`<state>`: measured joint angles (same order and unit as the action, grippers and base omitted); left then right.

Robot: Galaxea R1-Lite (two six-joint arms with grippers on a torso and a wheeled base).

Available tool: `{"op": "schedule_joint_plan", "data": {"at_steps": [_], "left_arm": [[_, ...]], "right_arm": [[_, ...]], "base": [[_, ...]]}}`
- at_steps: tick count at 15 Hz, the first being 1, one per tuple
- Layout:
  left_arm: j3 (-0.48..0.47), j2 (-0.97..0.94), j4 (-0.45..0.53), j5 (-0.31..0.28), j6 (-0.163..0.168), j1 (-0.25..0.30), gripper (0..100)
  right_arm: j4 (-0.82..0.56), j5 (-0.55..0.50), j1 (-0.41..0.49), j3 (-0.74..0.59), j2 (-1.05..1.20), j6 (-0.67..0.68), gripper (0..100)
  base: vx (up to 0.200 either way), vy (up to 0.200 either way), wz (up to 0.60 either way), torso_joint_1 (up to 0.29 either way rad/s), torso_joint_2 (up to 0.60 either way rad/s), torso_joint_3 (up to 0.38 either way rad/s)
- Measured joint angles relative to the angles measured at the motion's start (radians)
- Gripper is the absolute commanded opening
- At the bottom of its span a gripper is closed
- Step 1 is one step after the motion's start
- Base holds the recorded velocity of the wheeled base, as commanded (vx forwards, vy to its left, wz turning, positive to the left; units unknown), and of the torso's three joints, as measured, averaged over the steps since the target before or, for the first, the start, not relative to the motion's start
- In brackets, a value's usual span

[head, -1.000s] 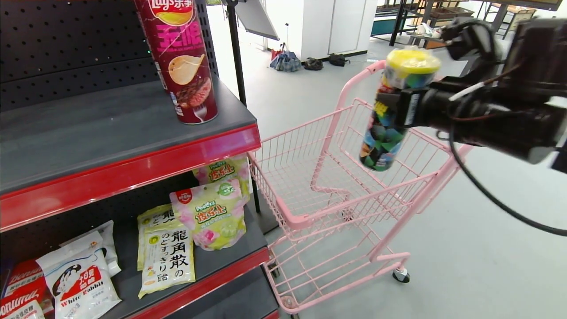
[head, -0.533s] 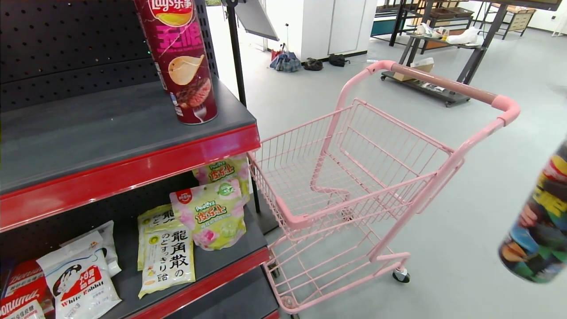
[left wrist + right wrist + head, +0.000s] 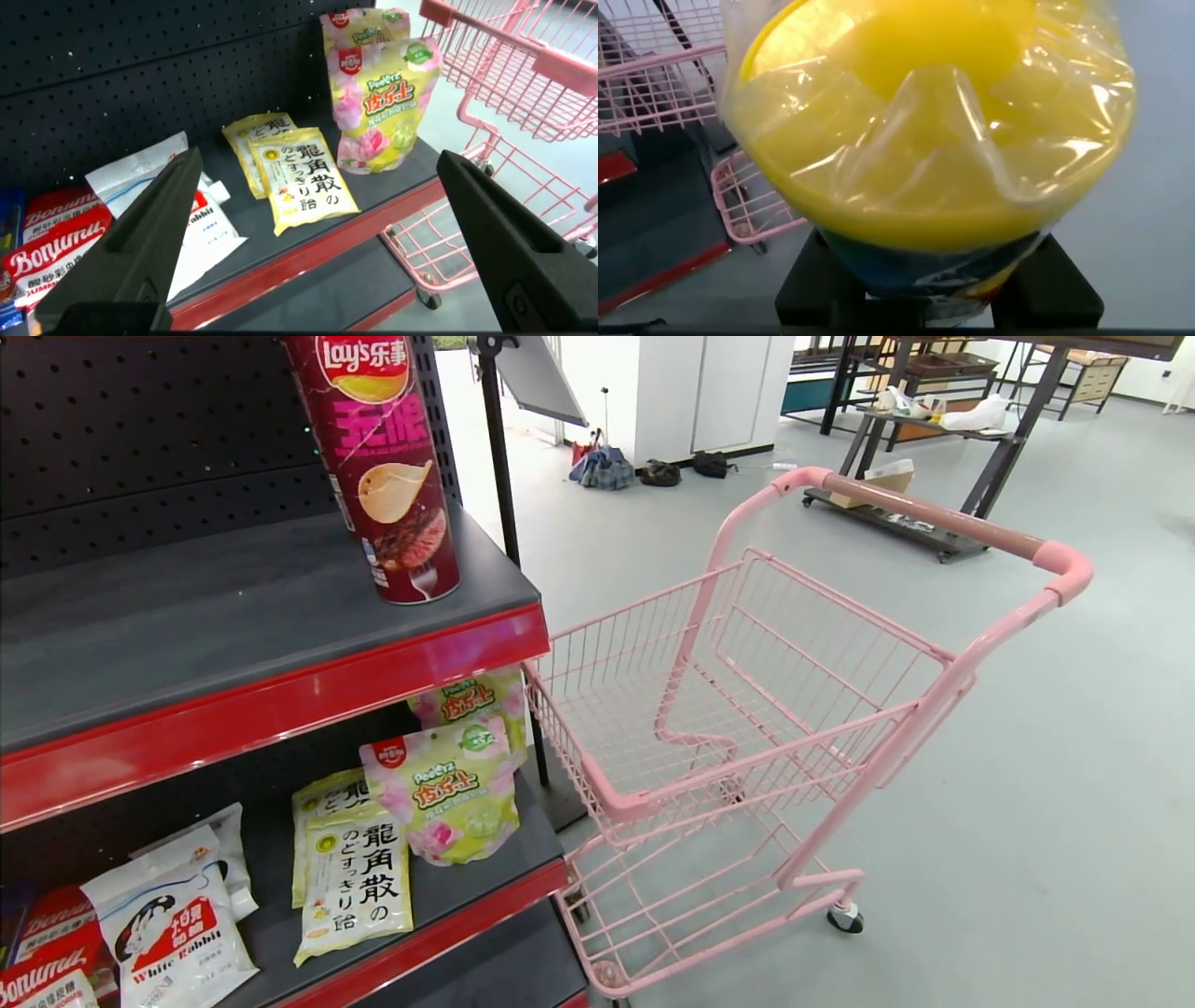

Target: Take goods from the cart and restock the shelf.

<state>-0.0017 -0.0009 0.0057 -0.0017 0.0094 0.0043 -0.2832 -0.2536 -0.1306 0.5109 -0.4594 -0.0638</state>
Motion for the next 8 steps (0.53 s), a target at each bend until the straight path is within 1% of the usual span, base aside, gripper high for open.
{"op": "schedule_joint_plan", "data": {"at_steps": [3, 8], "left_arm": [[0.000, 0.000, 0.000, 0.000, 0.000, 0.000, 100], [0.000, 0.000, 0.000, -0.001, 0.001, 0.001, 100]], "right_arm": [[0.001, 0.000, 0.002, -0.015, 0.038, -0.001, 0], [0.001, 0.000, 0.002, -0.025, 0.051, -0.002, 0]], "base": [[0.000, 0.000, 0.00, 0.115, -0.45, -0.328], [0.000, 0.000, 0.00, 0.163, -0.53, -0.358]]}}
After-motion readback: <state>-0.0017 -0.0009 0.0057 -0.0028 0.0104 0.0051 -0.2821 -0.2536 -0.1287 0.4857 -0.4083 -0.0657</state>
